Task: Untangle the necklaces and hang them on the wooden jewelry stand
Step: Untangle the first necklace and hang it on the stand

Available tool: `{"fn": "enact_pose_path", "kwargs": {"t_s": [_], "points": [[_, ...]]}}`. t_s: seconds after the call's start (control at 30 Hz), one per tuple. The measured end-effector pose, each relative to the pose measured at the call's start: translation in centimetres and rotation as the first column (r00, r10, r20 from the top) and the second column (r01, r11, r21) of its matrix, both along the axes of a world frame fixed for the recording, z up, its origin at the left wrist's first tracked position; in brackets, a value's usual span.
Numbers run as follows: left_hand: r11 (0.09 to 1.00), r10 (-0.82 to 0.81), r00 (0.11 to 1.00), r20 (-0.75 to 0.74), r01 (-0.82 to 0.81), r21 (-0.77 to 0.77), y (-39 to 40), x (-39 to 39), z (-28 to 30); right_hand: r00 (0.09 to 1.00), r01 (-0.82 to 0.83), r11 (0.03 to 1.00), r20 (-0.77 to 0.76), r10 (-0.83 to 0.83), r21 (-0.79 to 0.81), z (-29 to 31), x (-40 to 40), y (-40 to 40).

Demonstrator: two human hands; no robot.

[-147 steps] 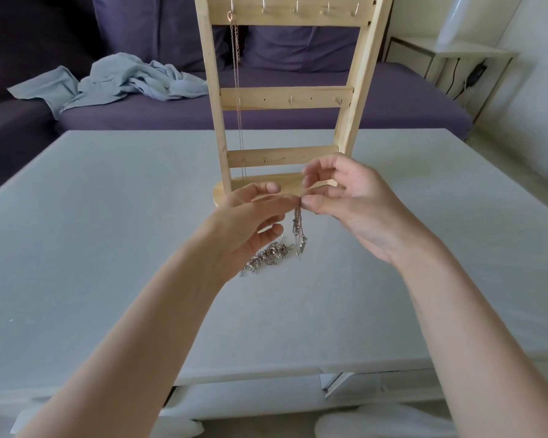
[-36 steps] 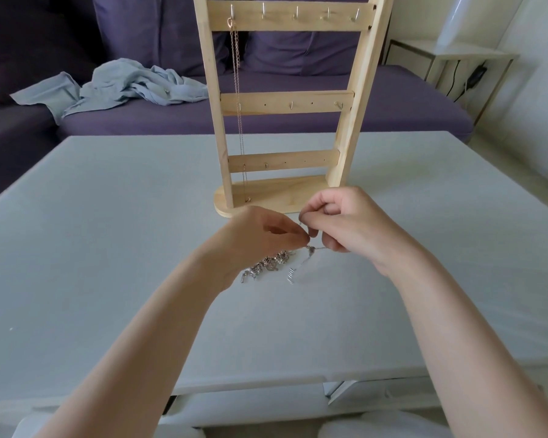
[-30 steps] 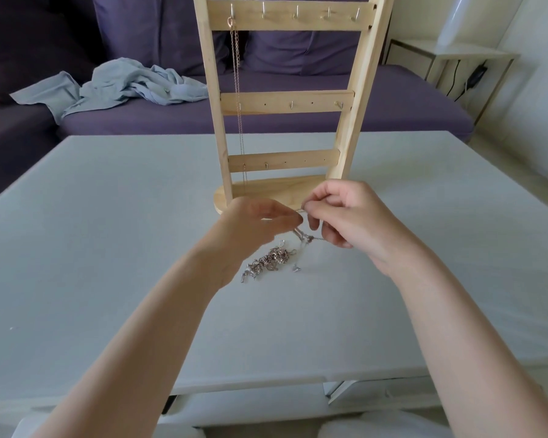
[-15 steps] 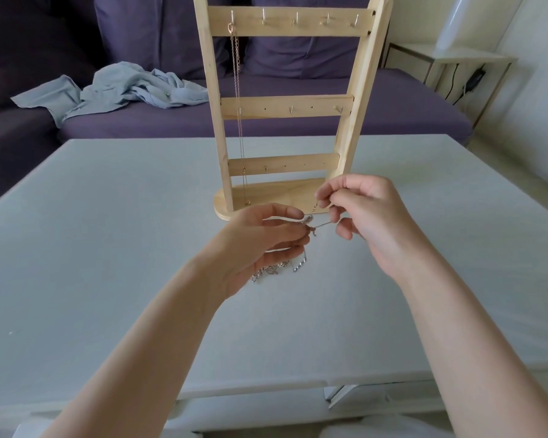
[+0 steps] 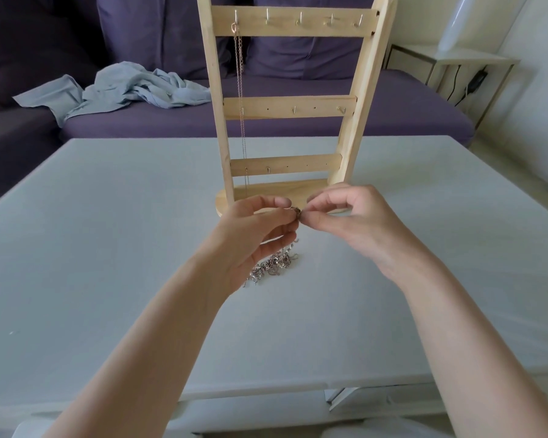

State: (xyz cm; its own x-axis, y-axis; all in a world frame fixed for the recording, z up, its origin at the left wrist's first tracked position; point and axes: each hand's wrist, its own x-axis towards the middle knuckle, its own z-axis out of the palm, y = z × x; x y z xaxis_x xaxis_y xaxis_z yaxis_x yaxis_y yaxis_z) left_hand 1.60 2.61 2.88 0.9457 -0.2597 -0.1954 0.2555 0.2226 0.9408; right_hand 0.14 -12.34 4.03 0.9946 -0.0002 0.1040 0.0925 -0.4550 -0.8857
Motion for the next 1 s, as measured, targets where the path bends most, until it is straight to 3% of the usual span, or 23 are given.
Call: {"fn": "enact_pose_path", "kwargs": {"t_s": [0.2, 0.37, 0.6, 1.0], "points": [[0.988, -0.005, 0.992, 0.124, -0.014, 0.152, 0.0, -0.2, 0.25, 0.998, -0.029, 1.0, -0.061, 0.029, 0.009, -0.22, 0.14, 0.17], [0.939, 0.063, 0.966, 0.249, -0.142, 0.314, 0.55, 0.16, 0.48, 0.997, 0.001, 0.998, -0.072, 0.003, 0.055, -0.31, 0.21, -0.03], [0.948, -0.045, 0.985, 0.164, -0.009, 0.317, 0.26, -0.14, 0.56, 0.999, -0.029, 0.999, -0.028, 0.029, 0.017, -0.18, 0.14, 0.25], [0.965, -0.021, 0.991, 0.131, -0.015, 0.263, 0.3, 0.02, 0.53, 0.995, -0.092, 0.996, -0.035, 0.092, -0.016, 0.05, 0.06, 0.21]]}}
